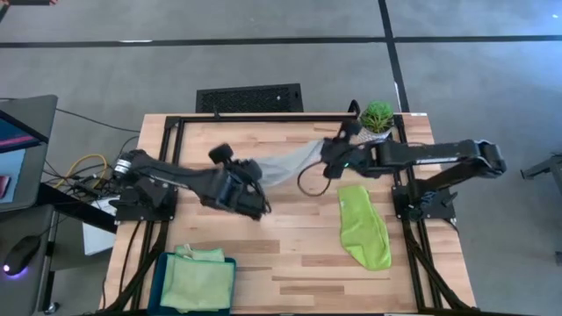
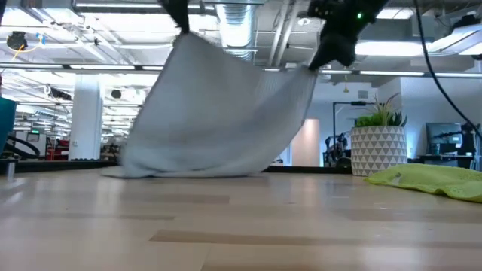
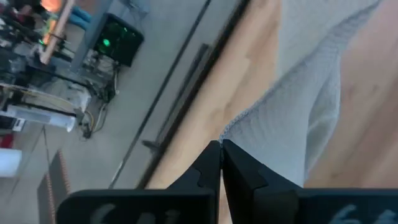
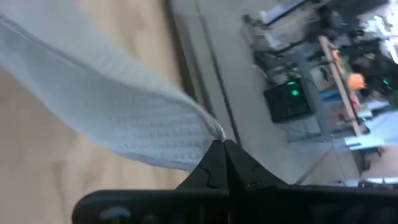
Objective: Fold microfiber towels
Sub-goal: Fold the gray microfiber cloth
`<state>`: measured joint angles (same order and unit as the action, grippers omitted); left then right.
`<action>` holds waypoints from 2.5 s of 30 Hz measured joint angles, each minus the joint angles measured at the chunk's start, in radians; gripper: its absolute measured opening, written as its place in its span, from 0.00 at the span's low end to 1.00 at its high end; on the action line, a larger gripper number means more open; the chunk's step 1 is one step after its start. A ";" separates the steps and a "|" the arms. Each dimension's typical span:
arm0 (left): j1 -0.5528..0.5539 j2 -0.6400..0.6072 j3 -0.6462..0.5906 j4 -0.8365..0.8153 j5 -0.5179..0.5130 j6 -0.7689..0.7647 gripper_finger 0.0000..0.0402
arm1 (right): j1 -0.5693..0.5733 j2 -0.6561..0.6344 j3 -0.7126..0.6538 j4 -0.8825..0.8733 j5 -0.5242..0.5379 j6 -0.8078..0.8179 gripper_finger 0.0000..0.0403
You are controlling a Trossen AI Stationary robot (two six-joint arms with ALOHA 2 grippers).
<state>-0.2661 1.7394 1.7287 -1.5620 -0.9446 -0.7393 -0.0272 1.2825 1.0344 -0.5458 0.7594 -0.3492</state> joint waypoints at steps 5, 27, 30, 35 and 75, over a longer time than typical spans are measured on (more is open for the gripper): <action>0.088 -0.031 0.097 -0.004 -0.097 0.064 0.00 | -0.072 -0.099 0.001 0.057 0.005 -0.051 0.00; 0.377 -0.044 0.283 0.103 -0.289 0.436 0.00 | -0.207 -0.210 0.098 0.172 0.006 -0.227 0.00; 0.330 -0.045 0.281 0.037 -0.275 0.394 0.00 | -0.164 -0.210 0.098 0.139 0.007 -0.225 0.00; 0.234 -0.045 0.281 -0.010 -0.188 0.298 0.00 | -0.072 -0.210 0.098 0.028 0.004 -0.144 0.00; -0.267 -0.036 -0.270 0.291 0.586 -0.457 0.00 | 0.478 0.121 -0.054 -0.341 -0.444 0.650 0.01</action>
<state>-0.5328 1.7039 1.4585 -1.2713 -0.3588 -1.1965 0.4511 1.4037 0.9806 -0.8869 0.3157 0.3008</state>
